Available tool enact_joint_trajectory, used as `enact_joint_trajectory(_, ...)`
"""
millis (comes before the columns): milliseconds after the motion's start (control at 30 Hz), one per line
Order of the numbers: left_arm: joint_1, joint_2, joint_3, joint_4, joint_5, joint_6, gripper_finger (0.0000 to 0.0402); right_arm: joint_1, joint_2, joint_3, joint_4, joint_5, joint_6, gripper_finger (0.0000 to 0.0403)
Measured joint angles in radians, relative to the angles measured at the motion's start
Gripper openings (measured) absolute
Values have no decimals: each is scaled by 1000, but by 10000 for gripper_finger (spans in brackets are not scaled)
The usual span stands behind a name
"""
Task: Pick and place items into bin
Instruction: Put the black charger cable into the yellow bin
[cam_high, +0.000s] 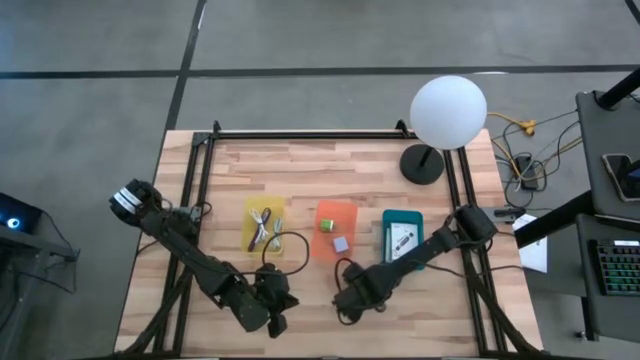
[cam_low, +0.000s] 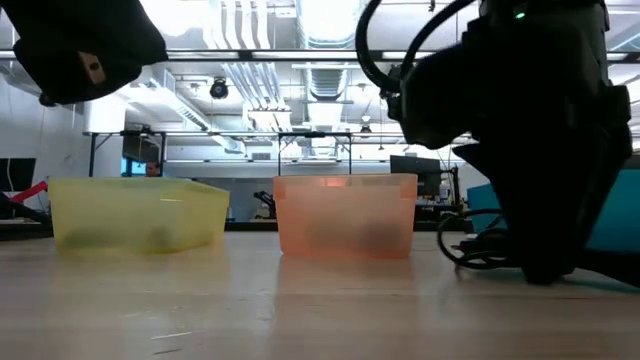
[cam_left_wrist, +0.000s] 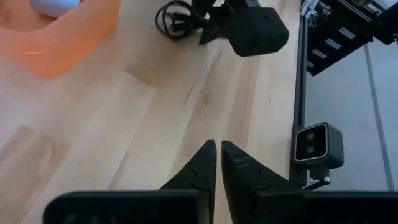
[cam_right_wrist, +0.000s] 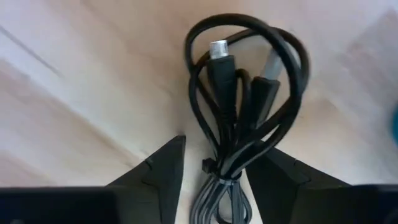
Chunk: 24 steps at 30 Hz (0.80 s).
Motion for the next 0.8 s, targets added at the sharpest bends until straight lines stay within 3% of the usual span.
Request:
enact_joint_trajectory(267,-14,-65,0,-43,-10,2,8,14,0,22,58,17,-11,71)
enact_joint_trajectory(400,-29,-138,0,-123,-93,0,8,26,0,69,65,45,-16,27)
enact_joint_trajectory(600,-59,-272,0,-311,-192,-54,8,7,0,178,236,102,-71,24)
enact_joint_trajectory(800,-126,-378,0,-590,-249,-199,8,-99,1,268,376,194,-147,24)
